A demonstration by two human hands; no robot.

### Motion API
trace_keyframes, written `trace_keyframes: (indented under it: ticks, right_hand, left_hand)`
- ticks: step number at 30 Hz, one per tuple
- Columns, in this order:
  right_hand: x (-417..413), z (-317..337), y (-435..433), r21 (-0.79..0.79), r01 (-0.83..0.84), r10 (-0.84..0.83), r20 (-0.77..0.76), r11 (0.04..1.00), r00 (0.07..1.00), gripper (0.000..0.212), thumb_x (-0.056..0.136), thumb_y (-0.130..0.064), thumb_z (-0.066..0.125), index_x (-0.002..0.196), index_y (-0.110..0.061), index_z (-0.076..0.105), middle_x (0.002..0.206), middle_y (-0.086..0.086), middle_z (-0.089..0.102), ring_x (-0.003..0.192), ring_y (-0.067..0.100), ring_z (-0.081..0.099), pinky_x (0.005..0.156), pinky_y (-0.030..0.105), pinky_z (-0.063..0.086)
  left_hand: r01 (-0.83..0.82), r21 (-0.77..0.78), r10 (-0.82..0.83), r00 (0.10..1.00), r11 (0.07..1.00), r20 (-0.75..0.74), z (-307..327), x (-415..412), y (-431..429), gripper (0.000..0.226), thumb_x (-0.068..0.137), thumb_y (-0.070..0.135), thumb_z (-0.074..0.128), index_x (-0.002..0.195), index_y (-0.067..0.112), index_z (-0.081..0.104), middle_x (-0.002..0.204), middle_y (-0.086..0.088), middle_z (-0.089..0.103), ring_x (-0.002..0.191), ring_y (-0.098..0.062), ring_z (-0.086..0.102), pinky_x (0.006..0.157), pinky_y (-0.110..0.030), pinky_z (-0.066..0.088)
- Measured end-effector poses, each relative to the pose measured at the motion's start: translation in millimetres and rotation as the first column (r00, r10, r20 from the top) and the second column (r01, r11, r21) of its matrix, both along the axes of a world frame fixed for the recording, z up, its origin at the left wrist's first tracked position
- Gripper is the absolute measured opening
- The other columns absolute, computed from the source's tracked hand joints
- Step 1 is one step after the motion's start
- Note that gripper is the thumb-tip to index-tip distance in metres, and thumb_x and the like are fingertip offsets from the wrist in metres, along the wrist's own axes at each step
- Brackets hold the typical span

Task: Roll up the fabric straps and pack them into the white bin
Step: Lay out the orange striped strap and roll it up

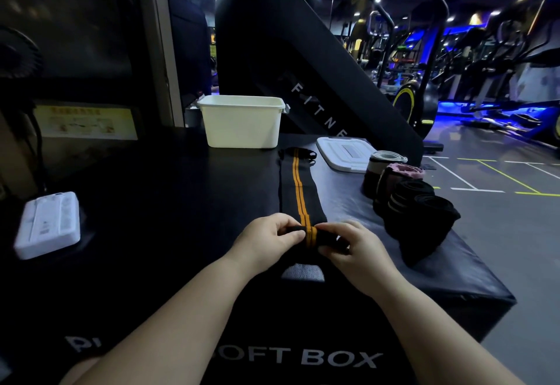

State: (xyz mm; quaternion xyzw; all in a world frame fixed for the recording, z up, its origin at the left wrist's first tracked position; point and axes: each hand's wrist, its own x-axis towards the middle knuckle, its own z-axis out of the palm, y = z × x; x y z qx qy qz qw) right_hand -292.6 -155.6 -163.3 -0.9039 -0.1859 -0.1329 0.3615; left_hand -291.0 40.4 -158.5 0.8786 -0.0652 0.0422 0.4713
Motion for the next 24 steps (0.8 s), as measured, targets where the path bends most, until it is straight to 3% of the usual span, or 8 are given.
trace_keyframes:
  ticks: [5,7,9,12,17,24]
  right_hand:
    - [3.9,-0.3,1.7,-0.040,-0.004,0.005,0.010,0.999,1.000,0.027,0.087,-0.027,0.070,0.114,-0.026,0.070,0.095,-0.009,0.054,0.083,0.003,0.056,0.073,0.007,0.038]
    - [3.8,-0.2,2.3,-0.056,-0.002,0.002,0.010,0.998,1.000,0.025,0.088,-0.029,0.068,0.114,-0.027,0.070,0.094,-0.012,0.052,0.084,0.002,0.055,0.073,0.007,0.038]
    - [4.4,0.5,2.9,-0.070,0.004,-0.003,0.006,0.998,1.000,0.024,0.090,-0.031,0.066,0.113,-0.028,0.070,0.093,-0.013,0.051,0.085,0.003,0.056,0.076,0.012,0.040]
    - [8.2,2.7,3.5,-0.087,0.006,-0.007,-0.015,0.996,1.000,0.022,0.091,-0.033,0.063,0.111,-0.030,0.070,0.095,-0.012,0.053,0.090,0.004,0.056,0.085,0.024,0.045]
    - [16.9,6.3,4.9,-0.139,0.032,-0.043,-0.071,0.990,0.997,0.024,0.093,-0.044,0.056,0.105,-0.028,0.071,0.097,-0.012,0.057,0.099,0.009,0.058,0.089,0.033,0.046]
    - [19.8,6.6,9.2,-0.171,0.079,-0.098,-0.102,0.982,0.990,0.031,0.092,-0.050,0.052,0.102,-0.029,0.071,0.095,-0.012,0.058,0.098,0.009,0.056,0.086,0.035,0.047]
  left_hand:
    - [-0.023,0.041,0.022,0.999,0.999,0.033,-2.1,-2.5,-0.4,0.007,0.085,0.049,0.062,0.092,0.050,0.062,0.076,0.019,0.062,0.081,-0.004,0.061,0.086,-0.037,0.052]
    - [-0.035,0.065,0.032,0.998,0.997,0.047,-2.5,-3.8,-0.3,0.011,0.082,0.054,0.062,0.092,0.048,0.063,0.081,0.021,0.064,0.084,-0.002,0.062,0.085,-0.036,0.052]
    - [-0.026,0.082,0.020,0.997,0.996,0.074,-2.4,-4.0,1.1,0.021,0.076,0.057,0.065,0.092,0.045,0.064,0.092,0.021,0.064,0.091,-0.001,0.061,0.087,-0.034,0.052]
    - [-0.002,0.144,-0.016,0.992,0.990,0.125,-0.5,-3.0,2.2,0.014,0.082,0.045,0.070,0.094,0.042,0.064,0.101,0.018,0.056,0.098,-0.001,0.056,0.091,-0.032,0.049]
    - [-0.047,0.239,0.026,0.995,0.970,0.091,3.5,-2.9,-1.6,0.023,0.094,0.047,0.053,0.100,0.030,0.067,0.101,0.014,0.056,0.097,-0.006,0.055,0.086,-0.030,0.046]
    - [-0.065,0.310,0.046,0.997,0.949,0.067,6.7,-0.3,-4.4,0.034,0.098,0.049,0.043,0.099,0.024,0.065,0.102,0.010,0.057,0.099,-0.012,0.054,0.080,-0.030,0.041]
